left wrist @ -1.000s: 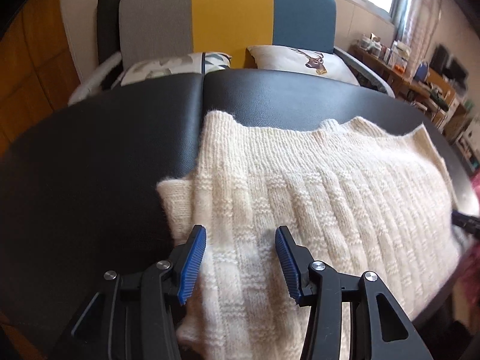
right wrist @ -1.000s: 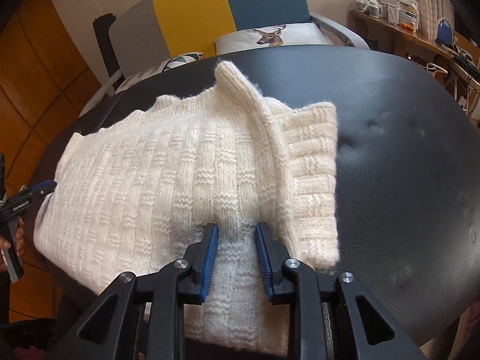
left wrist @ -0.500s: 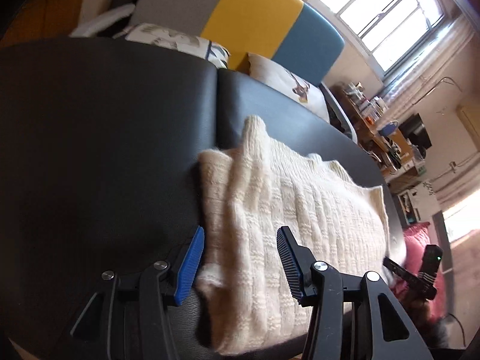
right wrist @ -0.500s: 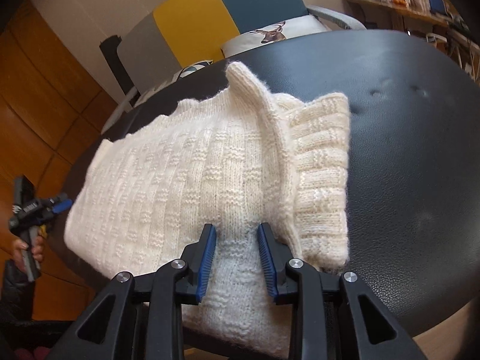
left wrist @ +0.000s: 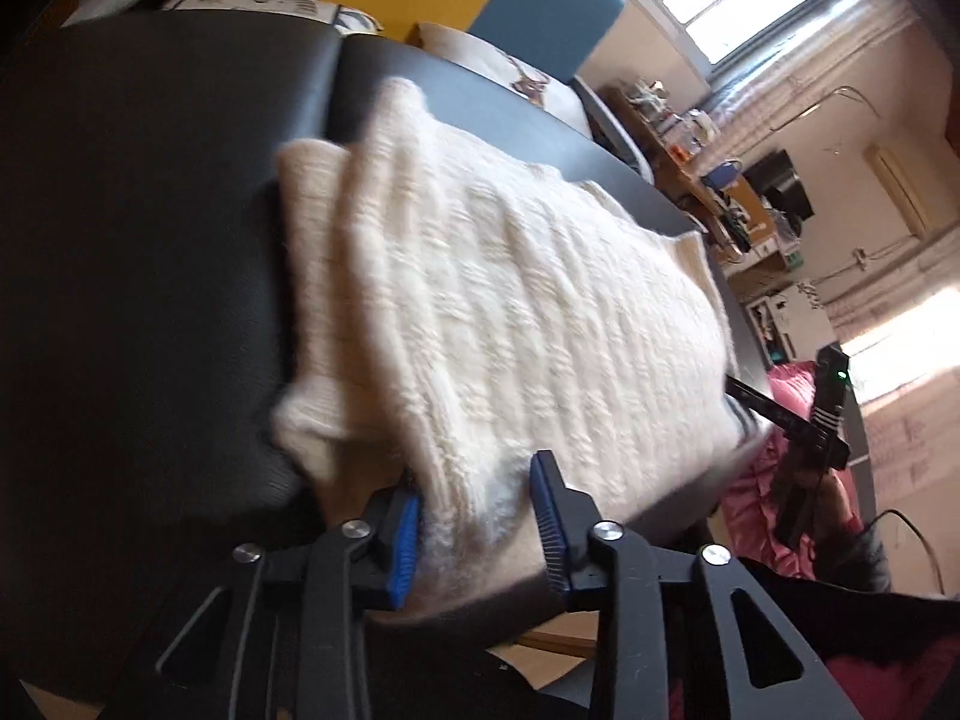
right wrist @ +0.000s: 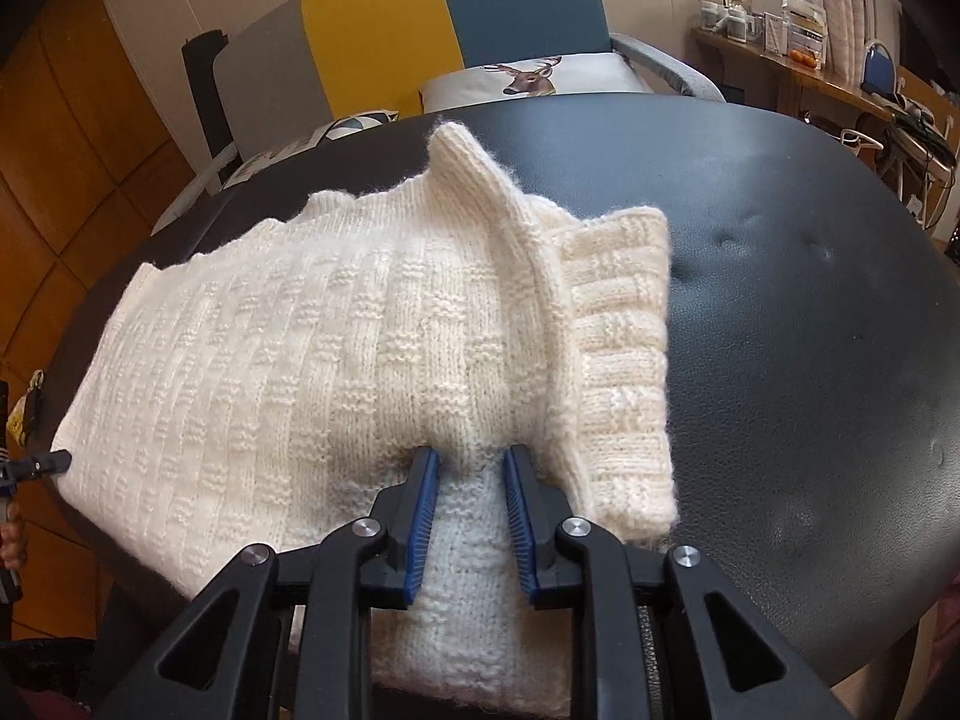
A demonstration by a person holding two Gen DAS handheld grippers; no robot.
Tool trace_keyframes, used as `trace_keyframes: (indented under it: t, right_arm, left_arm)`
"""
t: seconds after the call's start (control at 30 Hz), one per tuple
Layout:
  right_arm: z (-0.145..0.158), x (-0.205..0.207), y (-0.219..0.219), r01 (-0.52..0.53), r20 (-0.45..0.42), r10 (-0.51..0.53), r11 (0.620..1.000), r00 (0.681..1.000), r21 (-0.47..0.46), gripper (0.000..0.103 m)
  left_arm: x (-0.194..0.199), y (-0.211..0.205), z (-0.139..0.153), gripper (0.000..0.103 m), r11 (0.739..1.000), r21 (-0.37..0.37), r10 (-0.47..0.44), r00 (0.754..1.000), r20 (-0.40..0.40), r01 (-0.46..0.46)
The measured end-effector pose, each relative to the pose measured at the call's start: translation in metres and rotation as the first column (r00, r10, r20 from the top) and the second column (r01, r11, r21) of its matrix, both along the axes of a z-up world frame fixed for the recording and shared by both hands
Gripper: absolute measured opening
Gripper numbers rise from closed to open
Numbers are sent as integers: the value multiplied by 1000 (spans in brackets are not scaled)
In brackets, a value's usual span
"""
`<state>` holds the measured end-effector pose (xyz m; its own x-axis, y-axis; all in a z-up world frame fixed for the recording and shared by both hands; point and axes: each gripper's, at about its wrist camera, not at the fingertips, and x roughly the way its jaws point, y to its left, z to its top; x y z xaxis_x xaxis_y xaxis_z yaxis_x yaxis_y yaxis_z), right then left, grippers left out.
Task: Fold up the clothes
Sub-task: 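Grasp the folded sweater edge with the right tool while the left tool grasps its end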
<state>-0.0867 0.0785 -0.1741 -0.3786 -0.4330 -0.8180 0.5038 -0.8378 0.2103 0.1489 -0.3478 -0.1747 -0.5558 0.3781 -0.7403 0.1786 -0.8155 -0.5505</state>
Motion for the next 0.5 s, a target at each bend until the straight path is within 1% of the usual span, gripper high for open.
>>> trace_keyframes:
  t: [0.03,0.1,0.13,0.17,0.27,0.3,0.33,0.37,0.43,0.47,0.5]
  right_arm:
    - [0,-2,4,12,-1,-12,1000,1000,1,21]
    - [0,-6,12,25,18,-25,1000,1000,-6,21]
    - [1,-8,15,26,42,-25,999,999,-18,22]
    - [3,-10,16,25,71,-23,999,997,-33,22]
    - [11,-13,34,9,127,7,992,992,-124,24]
    - [16,-13,44,13,141,12,984,990,-179,27]
    - [20,-13,57,23,144,11,972,990,-233,29]
    - [26,-11,70,33,142,7,959,990,-282,29]
    - [31,-10,91,31,139,14,947,990,-320,30]
    - [33,-10,101,28,137,19,942,990,-333,30]
    - [33,-11,107,23,154,33,936,988,-351,30]
  left_arm:
    - [2,5,1,29,1000,-10,2,1000,-6,-2]
    - [6,8,-4,24,1000,7,13,1000,-7,-12]
    - [6,7,-7,23,1000,14,23,1000,1,-23]
    - [8,3,-9,22,999,40,32,999,2,-32]
    - [12,-8,-14,22,992,115,57,998,6,-57]
    - [13,-11,-15,25,988,140,64,998,4,-64]
    - [16,-12,-15,31,984,166,67,998,-3,-66]
    - [18,-13,-15,37,980,188,73,997,-8,-70]
    - [20,-13,-17,42,972,220,87,996,-10,-83]
    - [21,-14,-18,42,968,236,94,995,-10,-89]
    - [22,-14,-19,42,963,251,102,995,-11,-95]
